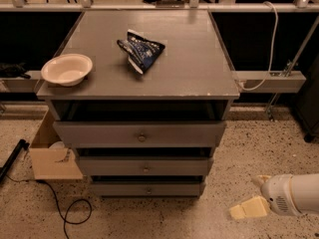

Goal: Open bottom drawer

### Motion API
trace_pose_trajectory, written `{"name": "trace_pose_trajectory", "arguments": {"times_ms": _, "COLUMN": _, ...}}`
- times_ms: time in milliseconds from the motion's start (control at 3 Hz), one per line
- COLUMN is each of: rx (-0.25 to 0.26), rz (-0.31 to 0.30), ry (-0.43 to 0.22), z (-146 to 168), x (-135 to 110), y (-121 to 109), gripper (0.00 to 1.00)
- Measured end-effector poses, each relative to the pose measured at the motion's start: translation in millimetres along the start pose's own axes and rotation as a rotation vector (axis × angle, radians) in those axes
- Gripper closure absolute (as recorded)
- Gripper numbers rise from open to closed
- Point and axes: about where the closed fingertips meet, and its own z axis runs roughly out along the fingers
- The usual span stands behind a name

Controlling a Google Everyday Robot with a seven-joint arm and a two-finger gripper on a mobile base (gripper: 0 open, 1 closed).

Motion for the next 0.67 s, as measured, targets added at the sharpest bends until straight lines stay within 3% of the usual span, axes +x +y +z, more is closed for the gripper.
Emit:
{"name": "trace_pose_trajectory", "arguments": {"times_ms": 333, "rx": 0.011, "rz": 0.062, "ry": -0.052, "z": 36.1, "x": 5.4, "y": 0.6, "gripper": 0.00}}
{"name": "trace_pose_trajectory", "arguments": {"times_ms": 667, "rx": 0.031, "rz": 0.104, "ry": -0.034, "z": 73.9, "x": 1.9, "y": -12.8, "gripper": 0.00}}
